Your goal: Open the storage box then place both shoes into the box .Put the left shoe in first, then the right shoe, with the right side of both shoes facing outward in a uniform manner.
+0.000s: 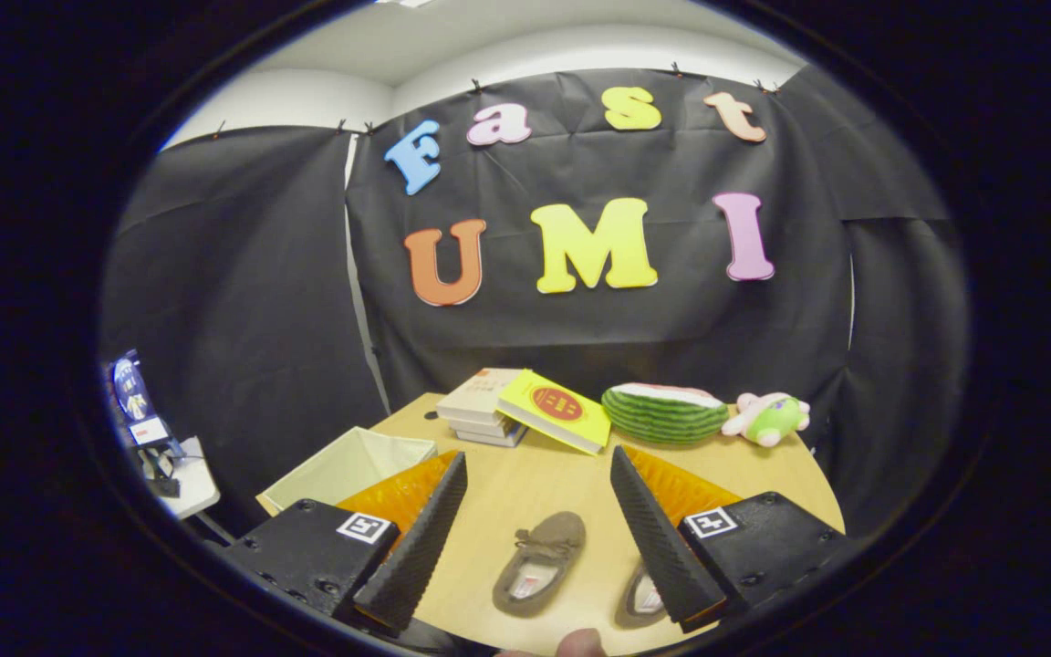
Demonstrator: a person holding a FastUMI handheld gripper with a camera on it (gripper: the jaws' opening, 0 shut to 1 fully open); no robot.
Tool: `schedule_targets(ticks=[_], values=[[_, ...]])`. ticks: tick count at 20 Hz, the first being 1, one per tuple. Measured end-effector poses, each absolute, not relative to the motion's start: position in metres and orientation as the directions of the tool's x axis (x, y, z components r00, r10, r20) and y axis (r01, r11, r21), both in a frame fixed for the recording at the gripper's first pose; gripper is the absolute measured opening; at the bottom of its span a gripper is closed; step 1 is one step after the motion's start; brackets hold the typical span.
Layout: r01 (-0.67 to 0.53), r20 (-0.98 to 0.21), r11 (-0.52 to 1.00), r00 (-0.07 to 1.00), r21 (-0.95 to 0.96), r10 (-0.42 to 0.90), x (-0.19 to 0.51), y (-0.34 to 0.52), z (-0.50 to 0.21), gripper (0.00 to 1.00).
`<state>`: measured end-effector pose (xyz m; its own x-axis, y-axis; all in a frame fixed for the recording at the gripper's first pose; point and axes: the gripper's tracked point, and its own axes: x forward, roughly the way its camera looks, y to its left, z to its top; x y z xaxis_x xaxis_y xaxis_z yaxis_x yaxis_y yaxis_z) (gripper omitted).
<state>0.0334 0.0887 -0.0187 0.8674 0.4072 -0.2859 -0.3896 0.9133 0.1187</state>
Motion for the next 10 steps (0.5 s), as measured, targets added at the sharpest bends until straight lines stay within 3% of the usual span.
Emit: schedule_targets(ticks=[5,10], values=[[-0.375,-0.413,0.917,0.821,0.133,0.395,0.034,0.084,-0.065,1.0],[-0.353,-0.602,0.921,0.704,0.163,0.377,0.034,0.085,-0.133,1.0]])
